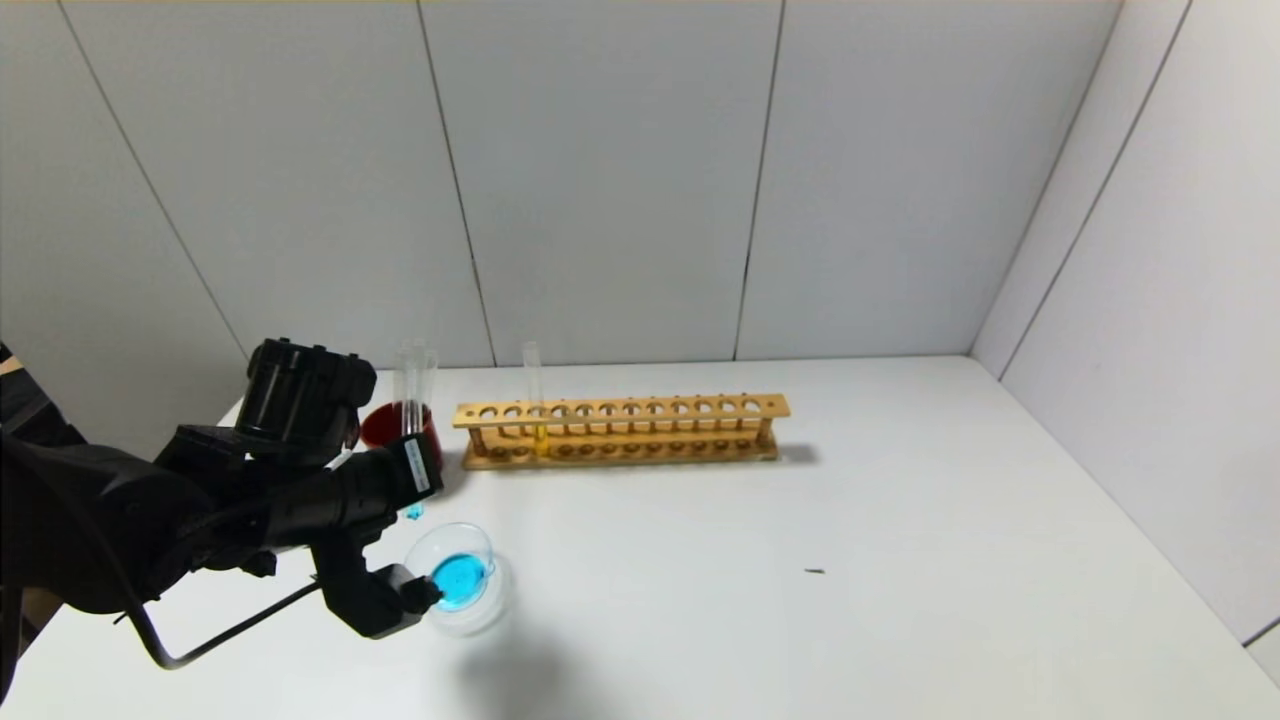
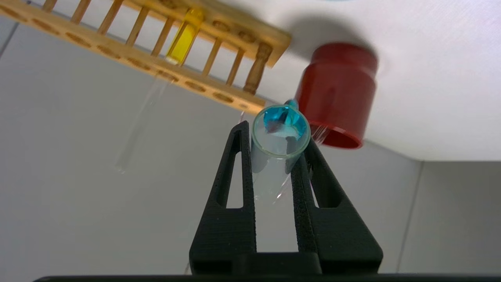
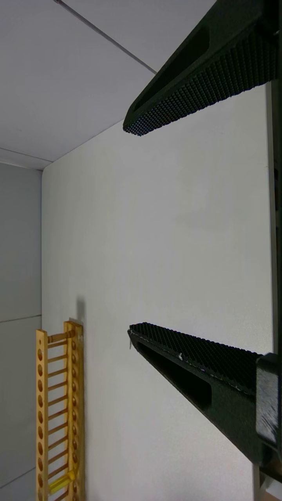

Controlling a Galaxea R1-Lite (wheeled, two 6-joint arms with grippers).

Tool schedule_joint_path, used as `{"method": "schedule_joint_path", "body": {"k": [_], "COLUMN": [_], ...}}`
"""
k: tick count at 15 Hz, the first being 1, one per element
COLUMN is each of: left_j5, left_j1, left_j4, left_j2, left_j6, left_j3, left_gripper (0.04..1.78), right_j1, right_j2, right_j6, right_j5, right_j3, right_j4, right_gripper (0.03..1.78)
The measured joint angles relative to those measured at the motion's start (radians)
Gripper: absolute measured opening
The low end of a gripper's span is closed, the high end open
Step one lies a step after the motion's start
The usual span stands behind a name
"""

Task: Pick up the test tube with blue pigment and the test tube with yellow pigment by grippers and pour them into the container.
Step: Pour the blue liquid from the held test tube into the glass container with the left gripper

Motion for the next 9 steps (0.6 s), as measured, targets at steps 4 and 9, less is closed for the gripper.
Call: {"method": "schedule_joint_path", "body": {"k": [4,9], "left_j5": [0.016,0.018], "left_j1": [0.0,-0.001], "left_j4": [-0.132,-0.138], "left_j2": [-0.01,-0.026], "left_j6": [0.076,0.076], "left_j3": [0.03,0.063], "left_gripper": [0.32,0.32], "right_j1": [0.0,0.0], "right_j2": [0.0,0.0], "right_j6": [0.0,0.0], "right_j5": [0.0,0.0], "right_j3": [0.0,0.0], "right_j4": [0.0,0.0], "right_gripper": [1.75,1.75]}}
